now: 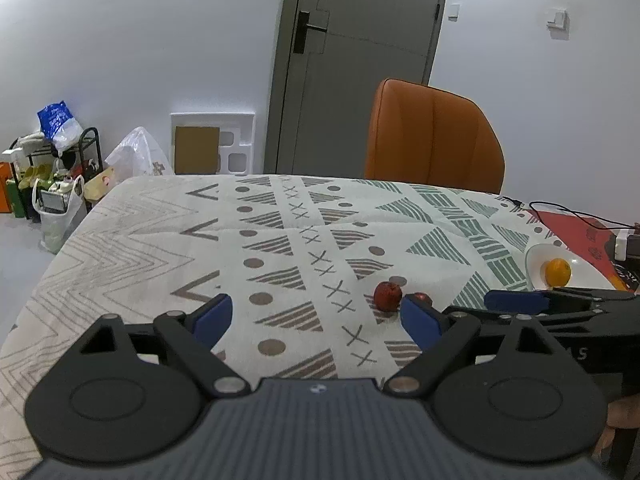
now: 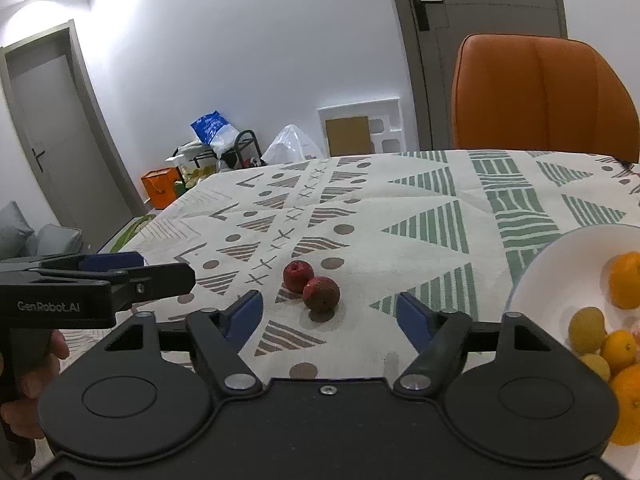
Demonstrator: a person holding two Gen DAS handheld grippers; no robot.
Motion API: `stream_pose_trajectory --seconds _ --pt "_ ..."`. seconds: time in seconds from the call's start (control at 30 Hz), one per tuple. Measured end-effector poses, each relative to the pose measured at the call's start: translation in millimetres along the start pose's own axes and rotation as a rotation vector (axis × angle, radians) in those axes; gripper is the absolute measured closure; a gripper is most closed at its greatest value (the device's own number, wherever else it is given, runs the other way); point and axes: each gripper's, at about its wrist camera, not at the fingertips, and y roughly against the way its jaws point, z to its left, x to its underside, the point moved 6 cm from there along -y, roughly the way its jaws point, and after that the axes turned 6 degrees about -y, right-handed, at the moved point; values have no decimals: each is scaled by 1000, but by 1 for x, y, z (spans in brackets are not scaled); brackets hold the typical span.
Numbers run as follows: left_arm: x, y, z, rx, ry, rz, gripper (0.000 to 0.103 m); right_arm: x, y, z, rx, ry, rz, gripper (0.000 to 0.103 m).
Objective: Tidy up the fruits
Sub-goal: 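Move both grippers back to the two red apples on the tablecloth, then grasp a red apple with the left gripper while the right grasps the other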
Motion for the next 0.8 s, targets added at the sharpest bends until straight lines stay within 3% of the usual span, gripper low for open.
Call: stream_pose_trajectory --seconds 0.3,0.43,0.63,0.8 --pt "-3 -12 -3 20 3 14 26 -4 -18 0 -3 9 27 49" --pt "-3 -17 -1 25 9 29 37 -4 -28 0 -2 16 41 57" --pt "-3 -22 -2 30 10 39 39 -1 -35 -2 -17 10 57 80" --pt "-4 -28 -9 40 -2 40 40 -3 -29 -6 -18 8 43 81"
